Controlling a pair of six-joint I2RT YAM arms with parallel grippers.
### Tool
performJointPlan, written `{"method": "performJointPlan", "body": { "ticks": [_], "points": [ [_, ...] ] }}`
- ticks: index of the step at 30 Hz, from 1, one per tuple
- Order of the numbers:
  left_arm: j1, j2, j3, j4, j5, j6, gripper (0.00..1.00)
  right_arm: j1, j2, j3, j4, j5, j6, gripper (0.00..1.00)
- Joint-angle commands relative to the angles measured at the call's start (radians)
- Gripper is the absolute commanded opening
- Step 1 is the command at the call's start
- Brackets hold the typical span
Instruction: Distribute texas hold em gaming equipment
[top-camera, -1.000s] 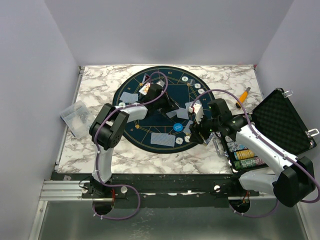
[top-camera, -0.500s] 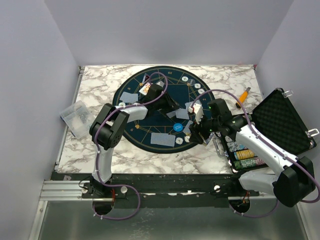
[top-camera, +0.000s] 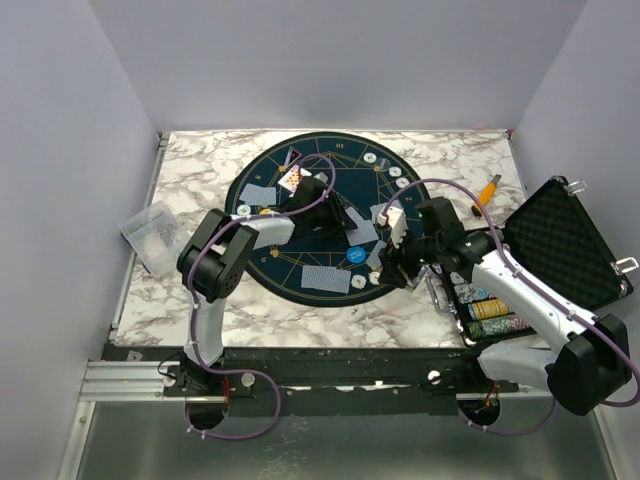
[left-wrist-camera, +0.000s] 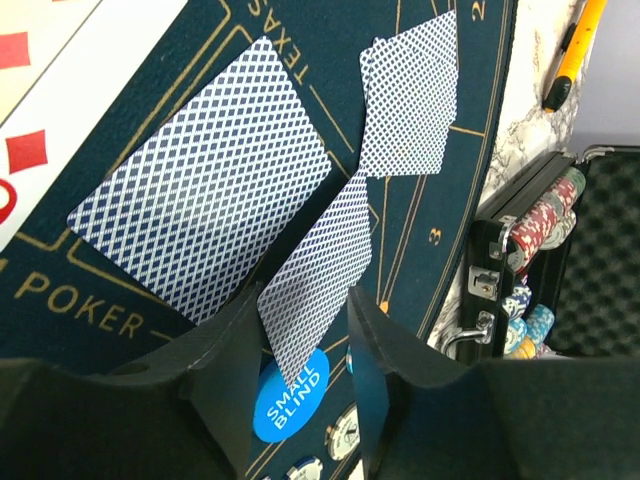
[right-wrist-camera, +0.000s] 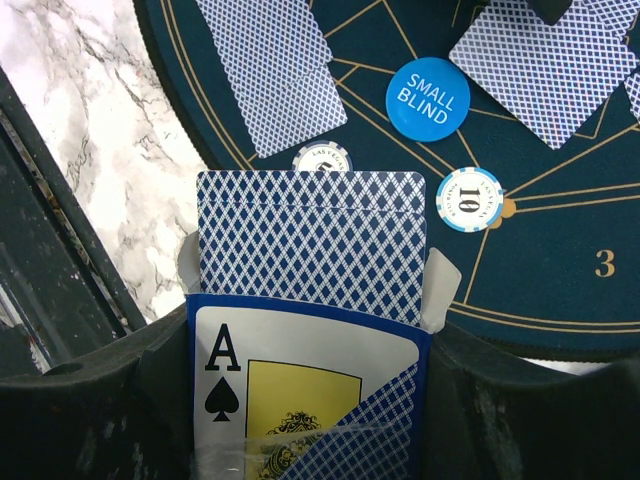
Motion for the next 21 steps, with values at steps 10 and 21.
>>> {"method": "performJointPlan", "body": {
  "ticks": [10,21],
  "points": [
    [-0.006,-0.136,-0.059,-0.131,-0.03,0.043,0.65,-0.008,-0.022,0.001,0.014,-0.006,-0.01,0.01],
    [0.044,-0.341,-0.117,-0.291,0.182,0.303,0.98,-0.008,-0.04,0.004,-0.016,-0.041,-0.042,0.01]
  ]
}}
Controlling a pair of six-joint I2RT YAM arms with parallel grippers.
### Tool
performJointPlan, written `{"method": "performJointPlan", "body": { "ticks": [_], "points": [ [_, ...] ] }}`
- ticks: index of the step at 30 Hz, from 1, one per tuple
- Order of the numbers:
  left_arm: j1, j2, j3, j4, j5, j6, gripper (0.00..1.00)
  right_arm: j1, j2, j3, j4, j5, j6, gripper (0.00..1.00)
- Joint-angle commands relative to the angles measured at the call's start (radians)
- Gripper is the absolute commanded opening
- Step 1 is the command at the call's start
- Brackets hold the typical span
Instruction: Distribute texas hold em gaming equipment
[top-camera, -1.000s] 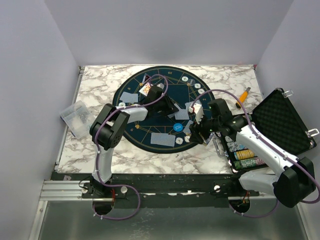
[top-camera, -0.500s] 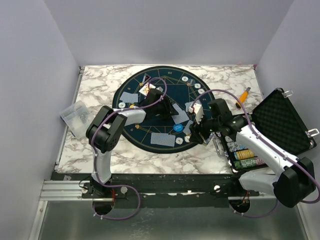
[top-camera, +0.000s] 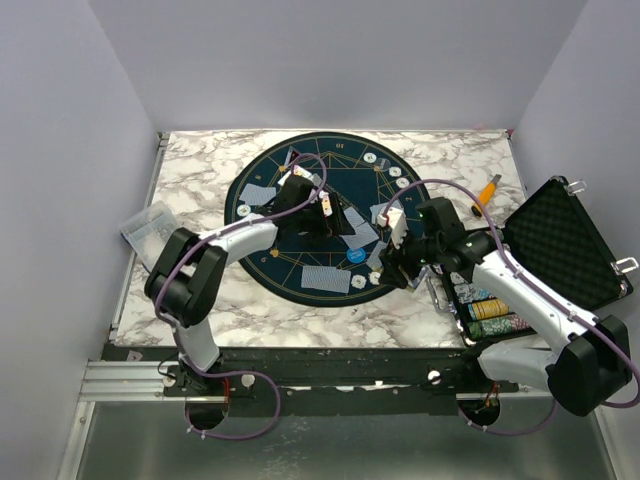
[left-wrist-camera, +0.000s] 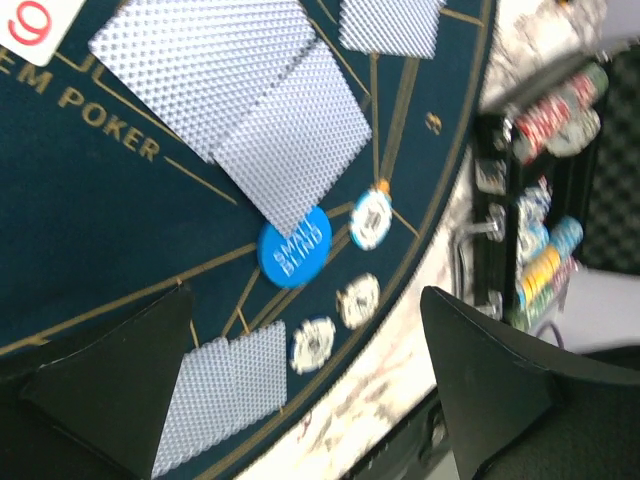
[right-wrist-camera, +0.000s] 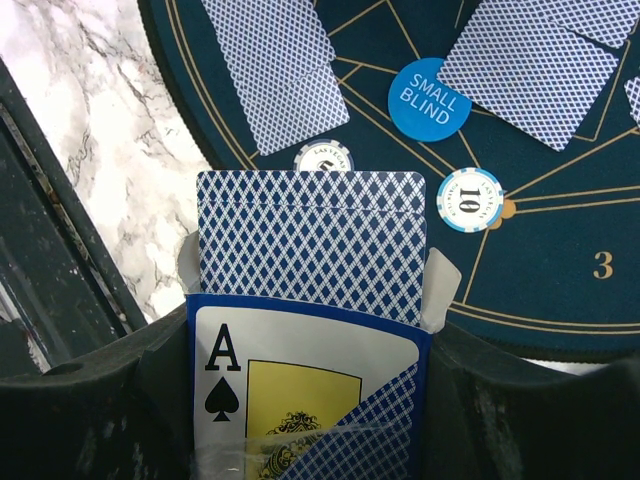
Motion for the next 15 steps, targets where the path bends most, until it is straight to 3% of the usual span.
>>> {"method": "performJointPlan", "body": {
  "ticks": [1,3,5,6,15],
  "points": [
    [0.049,-0.13,-0.03,-0.058,0.272,0.211,0.98,-0.007,-0.043,0.004,-0.012,-0.049,-0.037,0.01],
    [0.095,-0.155,-0.048,-0.024,0.527,0.243,0.98,-0.006,-0.049,0.003,-0.016,-0.074,-0.051,0.01],
    [0.121,-0.162,-0.062,0.048,0.766,0.21,0.88,-0.007,-0.053,0.008,-0.018,-0.101,-0.064,0.01],
    [0.123,-0.166,-0.065,0.05,0.812,0.199,0.84,-0.006,-0.052,0.011,-0.016,-0.116,-0.069,0.01],
    [0.042,-0.253,-0.099,0.143,0.899,0.177,0.47,-0.005,-0.04,0.045,-0.022,-0.24,-0.099,0.01]
  ]
}}
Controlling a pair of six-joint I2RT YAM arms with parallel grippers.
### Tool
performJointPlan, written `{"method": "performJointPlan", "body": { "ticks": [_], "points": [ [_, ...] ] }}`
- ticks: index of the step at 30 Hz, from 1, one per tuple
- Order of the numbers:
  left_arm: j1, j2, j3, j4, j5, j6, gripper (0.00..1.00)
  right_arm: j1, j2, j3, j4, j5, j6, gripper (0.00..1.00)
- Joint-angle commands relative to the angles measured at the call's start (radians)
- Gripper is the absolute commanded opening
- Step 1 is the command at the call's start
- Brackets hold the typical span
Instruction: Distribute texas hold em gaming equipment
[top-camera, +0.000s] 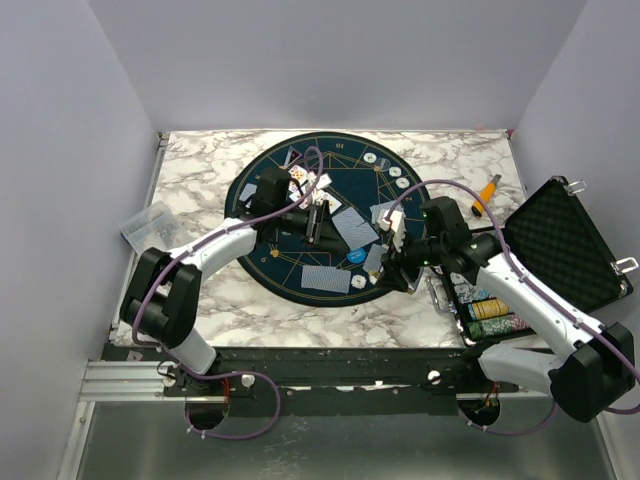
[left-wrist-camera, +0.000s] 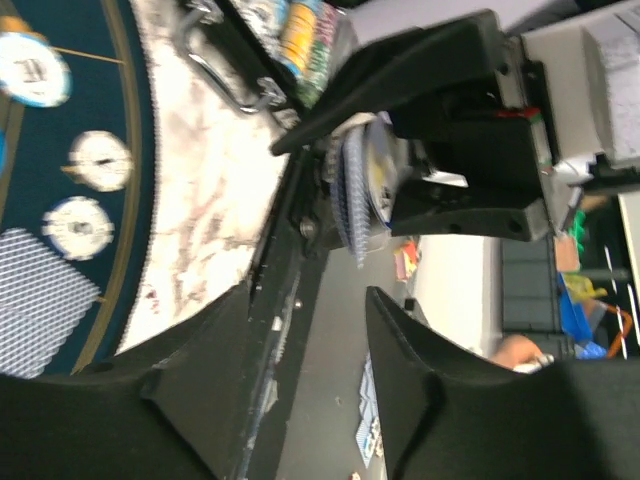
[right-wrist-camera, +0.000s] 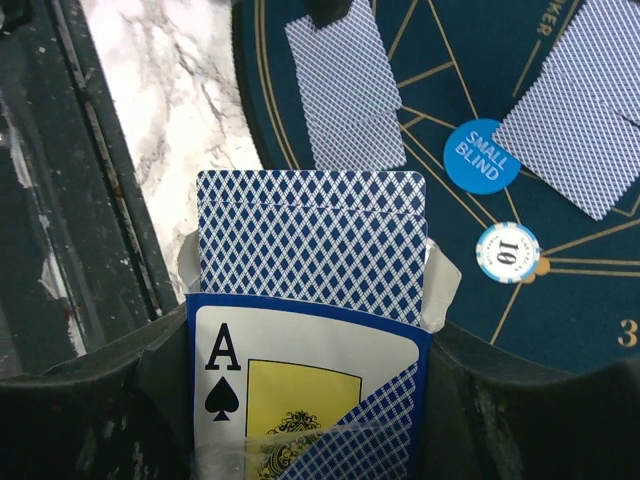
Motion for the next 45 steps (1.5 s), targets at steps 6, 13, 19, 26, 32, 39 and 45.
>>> {"method": "performJointPlan", "body": {
  "ticks": [6,13,19,26,32,39,45],
  "points": [
    [-0.108,-0.053,-0.009,0.15,0.175,-0.044,0.25,0.002,-0.011,0.042,-0.016,-0.148,-0.021,0.01],
    [-0.159,0.008,0.016,0.206,0.194,-0.095,0.09,0.004,-0.035,0.04,-0.032,-0.179,-0.031,0.01],
    [-0.199,0.079,0.054,0.281,0.202,-0.17,0.04,0.003,-0.032,0.042,-0.027,-0.229,-0.036,0.01],
    [-0.209,0.176,-0.002,0.74,0.24,-0.549,0.04,0.003,-0.035,0.039,-0.024,-0.238,-0.035,0.01],
    [-0.143,0.106,-0.078,0.93,0.223,-0.664,0.23,0.003,-0.061,0.02,-0.01,-0.198,-0.021,0.01],
    [-0.017,-0.04,-0.153,0.568,0.056,-0.421,0.48,0.004,-0.051,0.024,0.002,-0.174,-0.012,0.01],
    [-0.037,-0.047,-0.119,0.33,-0.003,-0.266,0.6,0.004,-0.039,0.036,-0.005,-0.181,-0.017,0.01]
  ]
}}
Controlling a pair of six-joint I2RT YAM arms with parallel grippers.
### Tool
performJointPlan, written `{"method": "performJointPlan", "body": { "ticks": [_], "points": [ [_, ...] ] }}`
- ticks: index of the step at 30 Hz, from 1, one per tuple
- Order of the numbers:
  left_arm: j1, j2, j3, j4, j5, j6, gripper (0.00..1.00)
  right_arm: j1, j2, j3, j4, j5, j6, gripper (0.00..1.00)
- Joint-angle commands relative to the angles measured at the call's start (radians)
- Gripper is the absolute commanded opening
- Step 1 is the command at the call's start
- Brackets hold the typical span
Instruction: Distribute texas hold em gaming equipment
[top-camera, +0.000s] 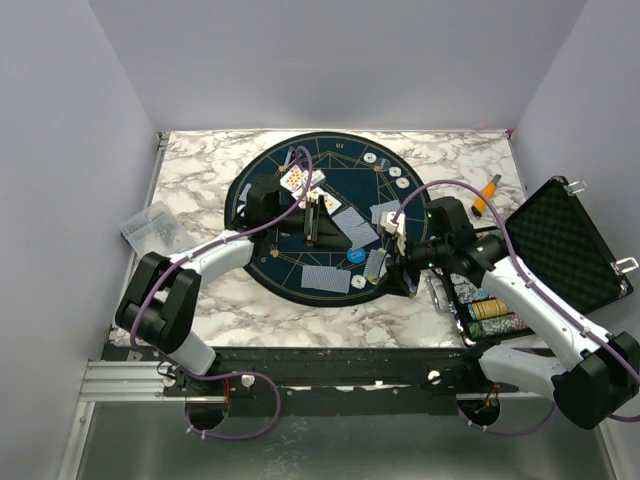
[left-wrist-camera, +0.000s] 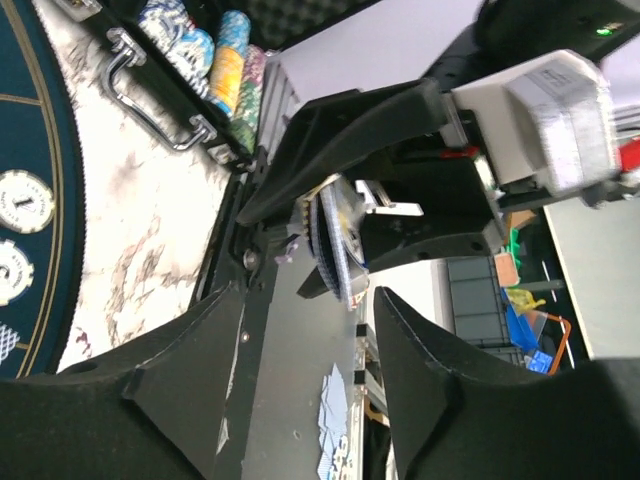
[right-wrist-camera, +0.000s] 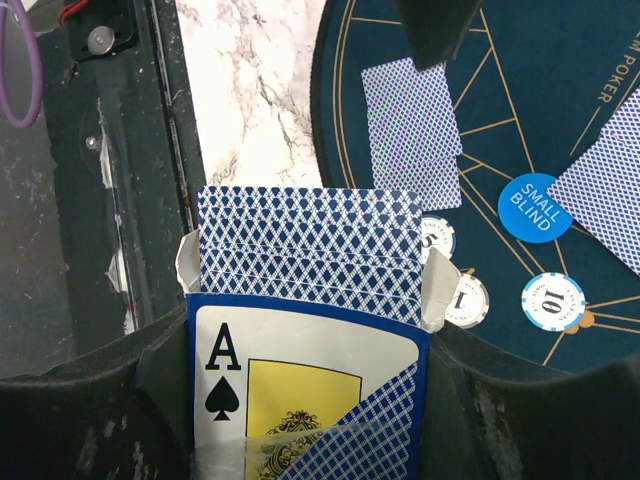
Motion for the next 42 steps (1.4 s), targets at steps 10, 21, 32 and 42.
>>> {"method": "performJointPlan", "body": {
  "ticks": [10,21,32,42],
  "points": [
    [-0.122,0.04,0.07,-0.192,-0.075,0.112,0.71,0.005,0.002,0.027,0.012,-0.009,0.0,0.01],
    [-0.207,0.121,0.128,-0.192,-0.075,0.08,0.63,0.011,0.011,0.029,0.017,-0.004,-0.006,0.01],
    [-0.231,0.179,0.167,-0.192,-0.043,0.047,0.29,0.016,0.006,0.014,0.034,0.035,-0.003,0.01],
    [-0.203,0.11,0.122,-0.184,0.019,0.089,0.0,0.016,-0.024,0.006,0.02,0.121,-0.004,0.55]
  ]
}}
